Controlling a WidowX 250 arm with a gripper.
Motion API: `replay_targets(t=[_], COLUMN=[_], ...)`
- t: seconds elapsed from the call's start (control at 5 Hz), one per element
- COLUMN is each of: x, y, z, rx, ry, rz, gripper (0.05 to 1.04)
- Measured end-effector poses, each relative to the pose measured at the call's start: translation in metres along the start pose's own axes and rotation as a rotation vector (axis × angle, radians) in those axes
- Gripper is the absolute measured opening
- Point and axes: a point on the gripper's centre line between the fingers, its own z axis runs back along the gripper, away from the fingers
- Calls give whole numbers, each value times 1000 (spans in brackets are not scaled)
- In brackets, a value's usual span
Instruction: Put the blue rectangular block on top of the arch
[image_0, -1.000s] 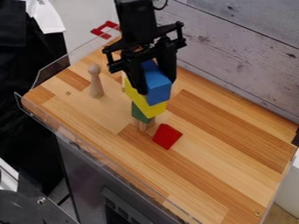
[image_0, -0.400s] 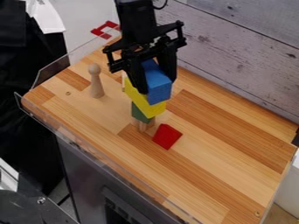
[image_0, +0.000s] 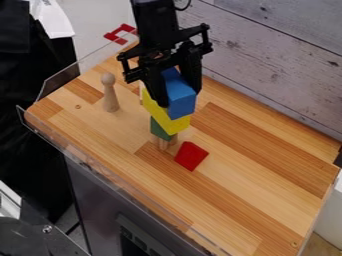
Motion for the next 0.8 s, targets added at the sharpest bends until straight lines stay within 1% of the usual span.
replay_targets(t=[0.4, 0.6, 0.8], x=[1, 1, 1], y=[1, 3, 1], z=[1, 1, 4], rx=[-1, 7, 9], ry=[0, 7, 9], rz=[12, 19, 9], gripper=[578, 630, 924])
